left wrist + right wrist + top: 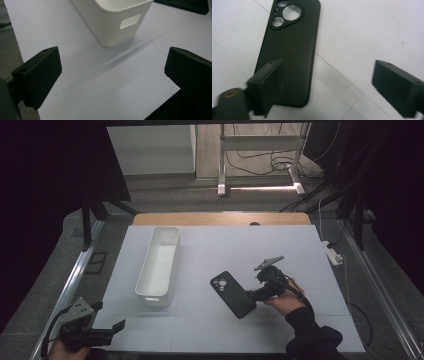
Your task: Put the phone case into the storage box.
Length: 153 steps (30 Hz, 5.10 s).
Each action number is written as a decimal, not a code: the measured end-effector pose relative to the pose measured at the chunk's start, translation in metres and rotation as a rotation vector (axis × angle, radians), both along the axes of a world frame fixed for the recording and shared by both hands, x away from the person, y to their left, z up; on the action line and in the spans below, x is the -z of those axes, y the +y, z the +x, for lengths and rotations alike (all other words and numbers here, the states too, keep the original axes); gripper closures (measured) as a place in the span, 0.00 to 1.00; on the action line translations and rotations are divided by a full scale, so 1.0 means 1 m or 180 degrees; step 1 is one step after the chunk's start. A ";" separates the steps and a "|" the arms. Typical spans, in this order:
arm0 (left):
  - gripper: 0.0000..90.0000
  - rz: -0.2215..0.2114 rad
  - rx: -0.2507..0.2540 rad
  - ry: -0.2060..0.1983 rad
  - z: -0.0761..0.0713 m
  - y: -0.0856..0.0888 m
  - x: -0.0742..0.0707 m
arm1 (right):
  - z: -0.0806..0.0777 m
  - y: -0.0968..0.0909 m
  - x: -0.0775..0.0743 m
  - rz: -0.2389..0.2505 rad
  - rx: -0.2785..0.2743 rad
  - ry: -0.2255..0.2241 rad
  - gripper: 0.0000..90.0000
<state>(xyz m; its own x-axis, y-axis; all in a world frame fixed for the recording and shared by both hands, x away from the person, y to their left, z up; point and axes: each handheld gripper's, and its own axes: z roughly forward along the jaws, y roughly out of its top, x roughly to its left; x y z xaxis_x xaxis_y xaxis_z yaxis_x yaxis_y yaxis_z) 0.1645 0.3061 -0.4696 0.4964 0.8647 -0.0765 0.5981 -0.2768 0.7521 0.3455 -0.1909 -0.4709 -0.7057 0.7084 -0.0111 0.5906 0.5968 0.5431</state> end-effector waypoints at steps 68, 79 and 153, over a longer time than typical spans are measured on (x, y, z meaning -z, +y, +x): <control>0.01 -0.0168 0.0023 0.0065 0.002 0.006 0.001 | -0.009 0.060 0.047 -0.0292 -0.0188 0.0251 0.00; 0.02 -0.0090 0.0034 0.0046 0.001 0.003 0.000 | -0.011 0.062 0.049 -0.0389 -0.0162 0.0246 0.00; 0.00 -0.0216 0.0878 -0.0195 0.056 -0.056 -0.032 | -0.052 0.014 -0.022 0.0649 -0.0630 -0.0207 0.16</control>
